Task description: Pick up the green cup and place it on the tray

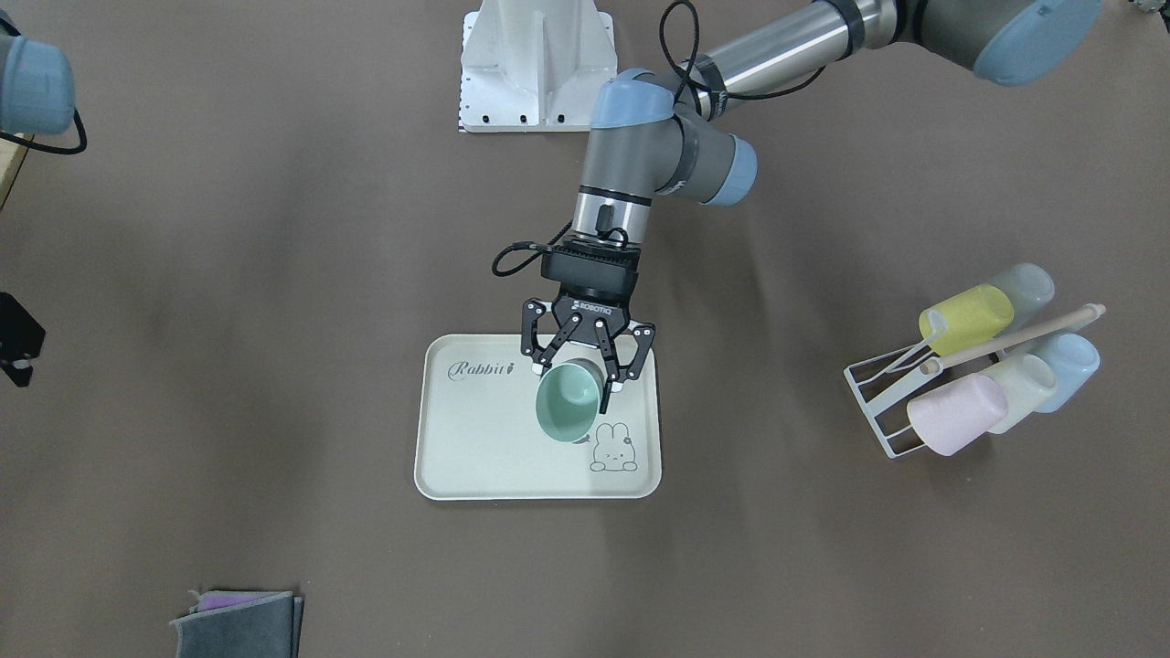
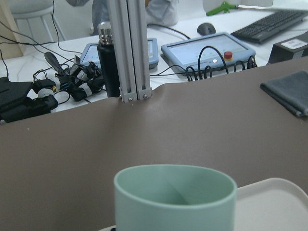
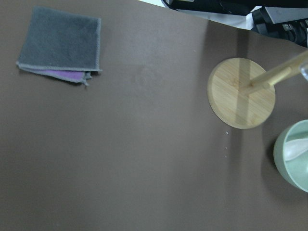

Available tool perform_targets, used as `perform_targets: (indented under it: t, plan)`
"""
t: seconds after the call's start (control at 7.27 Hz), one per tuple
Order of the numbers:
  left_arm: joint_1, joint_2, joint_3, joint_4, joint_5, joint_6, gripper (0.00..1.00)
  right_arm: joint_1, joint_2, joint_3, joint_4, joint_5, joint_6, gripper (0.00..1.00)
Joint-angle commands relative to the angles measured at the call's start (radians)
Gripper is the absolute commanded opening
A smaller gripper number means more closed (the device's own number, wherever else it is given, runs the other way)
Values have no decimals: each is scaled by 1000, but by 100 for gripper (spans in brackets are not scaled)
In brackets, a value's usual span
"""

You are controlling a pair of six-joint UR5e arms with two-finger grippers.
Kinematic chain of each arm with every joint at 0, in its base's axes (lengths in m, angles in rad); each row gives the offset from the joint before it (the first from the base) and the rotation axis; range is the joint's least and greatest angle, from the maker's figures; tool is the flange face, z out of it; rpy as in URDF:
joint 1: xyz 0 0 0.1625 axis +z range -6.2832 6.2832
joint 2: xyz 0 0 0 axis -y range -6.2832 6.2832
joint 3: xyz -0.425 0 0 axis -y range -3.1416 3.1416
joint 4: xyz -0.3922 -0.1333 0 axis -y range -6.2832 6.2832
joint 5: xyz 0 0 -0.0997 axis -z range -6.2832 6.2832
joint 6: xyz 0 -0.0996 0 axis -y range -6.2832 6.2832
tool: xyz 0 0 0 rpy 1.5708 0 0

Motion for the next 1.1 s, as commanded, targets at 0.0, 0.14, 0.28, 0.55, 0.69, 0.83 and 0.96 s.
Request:
perform_targets:
  t: [0.0,0.14,0.28,0.55,0.69,0.83,0.96]
  plan:
    - [58,-78,178,-153,175,-10,36,204,-161,15,-59,246,-133,100]
    - [69,-90,216,-157,221,-11,36,265,-277,-1,-18,312,-174,100]
    - [71,-86,243,-181,240,-52,36,283,-371,-33,107,308,-236,100]
    - [57,-91,322,-183,252,-165,35,291,-381,-160,265,307,-235,100]
    - [57,-91,330,-184,282,-169,36,289,-374,-162,299,290,-229,100]
    - [59,-91,336,-185,283,-171,36,289,-345,-170,290,281,-224,100]
    - [66,-94,343,-192,284,-241,36,289,-328,-170,268,281,-222,100]
